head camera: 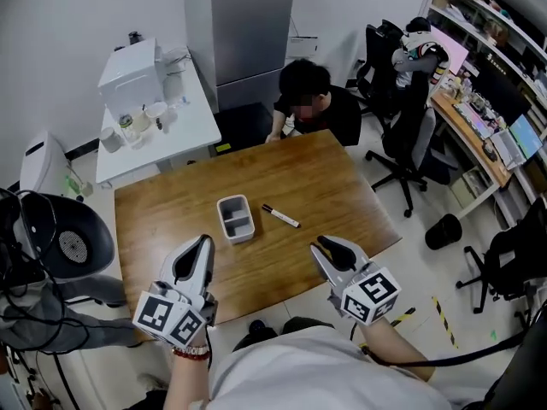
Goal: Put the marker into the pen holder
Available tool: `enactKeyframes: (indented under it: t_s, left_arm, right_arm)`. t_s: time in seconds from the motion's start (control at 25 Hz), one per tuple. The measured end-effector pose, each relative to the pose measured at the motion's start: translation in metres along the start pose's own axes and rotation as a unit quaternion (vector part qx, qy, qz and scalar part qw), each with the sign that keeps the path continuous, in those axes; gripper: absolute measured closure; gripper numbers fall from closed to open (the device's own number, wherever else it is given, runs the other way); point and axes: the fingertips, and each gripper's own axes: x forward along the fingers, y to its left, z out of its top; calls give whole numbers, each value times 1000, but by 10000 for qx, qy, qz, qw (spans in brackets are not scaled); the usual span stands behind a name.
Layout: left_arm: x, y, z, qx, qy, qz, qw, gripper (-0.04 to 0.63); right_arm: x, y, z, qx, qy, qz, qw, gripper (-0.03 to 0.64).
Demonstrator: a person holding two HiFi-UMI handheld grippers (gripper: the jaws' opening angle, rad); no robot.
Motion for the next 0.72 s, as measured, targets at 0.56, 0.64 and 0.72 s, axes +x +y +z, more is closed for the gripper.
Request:
enactKeyframes:
  t_s: [0.56,0.64,0.72]
  left_arm:
    - [-44,45,-42,-245,413,1389,9891,601]
    - [-52,46,-45,-488,232,1521,9869,601]
    - [-53,43,-53,-709,115,1576,9849,601]
  right_arm:
    - [109,-78,-108,-614,1227,704,9880,476]
    - [125,-91,-140,-692,1669,810,9802,476]
    - [139,-107,-168,-651,2041,835,9732,476]
